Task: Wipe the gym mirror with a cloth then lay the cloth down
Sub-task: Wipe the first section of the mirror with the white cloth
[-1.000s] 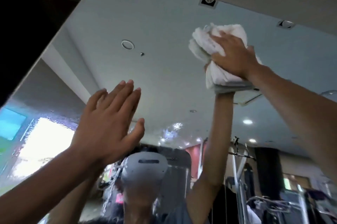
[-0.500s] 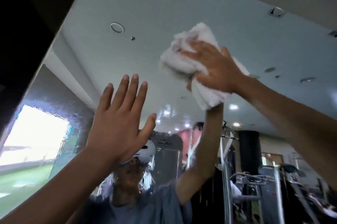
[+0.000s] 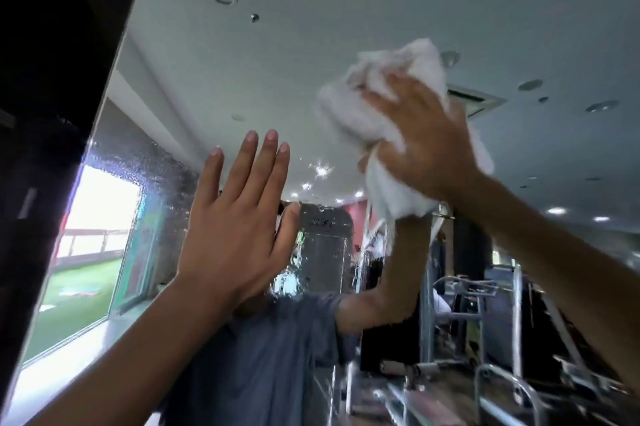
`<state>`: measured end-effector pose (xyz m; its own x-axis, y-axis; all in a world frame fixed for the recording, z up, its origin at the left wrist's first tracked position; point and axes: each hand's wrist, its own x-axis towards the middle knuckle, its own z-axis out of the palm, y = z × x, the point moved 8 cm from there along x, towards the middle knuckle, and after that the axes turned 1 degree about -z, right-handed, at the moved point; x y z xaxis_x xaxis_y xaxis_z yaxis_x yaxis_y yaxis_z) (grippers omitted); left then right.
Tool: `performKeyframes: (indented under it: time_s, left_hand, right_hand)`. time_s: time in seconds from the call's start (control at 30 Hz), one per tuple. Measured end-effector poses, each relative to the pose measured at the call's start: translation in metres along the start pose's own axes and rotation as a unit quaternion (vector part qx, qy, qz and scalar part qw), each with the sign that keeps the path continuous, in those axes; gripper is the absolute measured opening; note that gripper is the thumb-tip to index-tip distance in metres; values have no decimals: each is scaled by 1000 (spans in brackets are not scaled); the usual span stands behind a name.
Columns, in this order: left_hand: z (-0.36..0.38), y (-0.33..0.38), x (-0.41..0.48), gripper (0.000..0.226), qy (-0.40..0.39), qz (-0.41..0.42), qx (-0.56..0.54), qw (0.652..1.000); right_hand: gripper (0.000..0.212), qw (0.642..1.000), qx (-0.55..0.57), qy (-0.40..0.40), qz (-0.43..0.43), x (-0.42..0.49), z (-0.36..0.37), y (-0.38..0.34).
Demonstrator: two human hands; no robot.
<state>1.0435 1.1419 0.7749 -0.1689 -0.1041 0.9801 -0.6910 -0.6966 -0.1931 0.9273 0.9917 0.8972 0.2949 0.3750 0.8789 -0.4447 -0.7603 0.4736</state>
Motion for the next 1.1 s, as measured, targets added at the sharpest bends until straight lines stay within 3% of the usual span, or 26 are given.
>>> performKeyframes:
  time_s: [0.13, 0.2, 0.3, 0.4, 0.47, 0.53, 0.63, 0.8, 0.87, 1.0, 1.03, 1.1]
  left_hand:
    - [2, -1, -2, 63, 13, 0, -7, 1000]
    - [1, -1, -2, 63, 14, 1, -14, 1000]
    - [2, -2, -3, 63, 9, -4, -24, 1000]
    - [2, -1, -2, 62, 14, 3, -24, 1000]
    - [3, -2, -1, 62, 4, 1, -29, 1000]
    - [5, -1, -2, 64, -10, -3, -33, 999]
    - [5, -1, -2, 65, -24, -8, -35, 999]
    - [1, 1, -14, 64, -58, -18, -37, 997]
    - [2, 0, -32, 64, -65, -11, -31, 997]
    - [0, -2, -43, 63, -46, 3, -40, 998]
    - [1, -2, -43, 63, -41, 2, -41, 998]
    - [1, -1, -43, 62, -30, 4, -37, 999]
  right_hand:
    - [62, 960, 2, 49, 276, 24, -1, 66]
    - [64, 948, -12, 61, 313, 30, 0, 45]
    - [70, 972, -9, 42, 232, 15, 8, -17]
    - [72, 999, -39, 27, 27, -30, 11, -81]
    - [70, 998, -31, 14, -60, -52, 10, -83]
    - [69, 999, -24, 6, -35, -52, 8, -54]
    - [69, 993, -22, 24, 112, -37, 4, -8]
    - [70, 970, -53, 12, 237, -42, 7, -16]
    - [70, 976, -51, 0, 213, -66, 12, -37]
    - [64, 998, -51, -38, -18, -109, 16, -54]
    - [65, 998, -47, -43, -10, -105, 14, -40]
    - [67, 991, -38, -26, 126, -86, 12, -4]
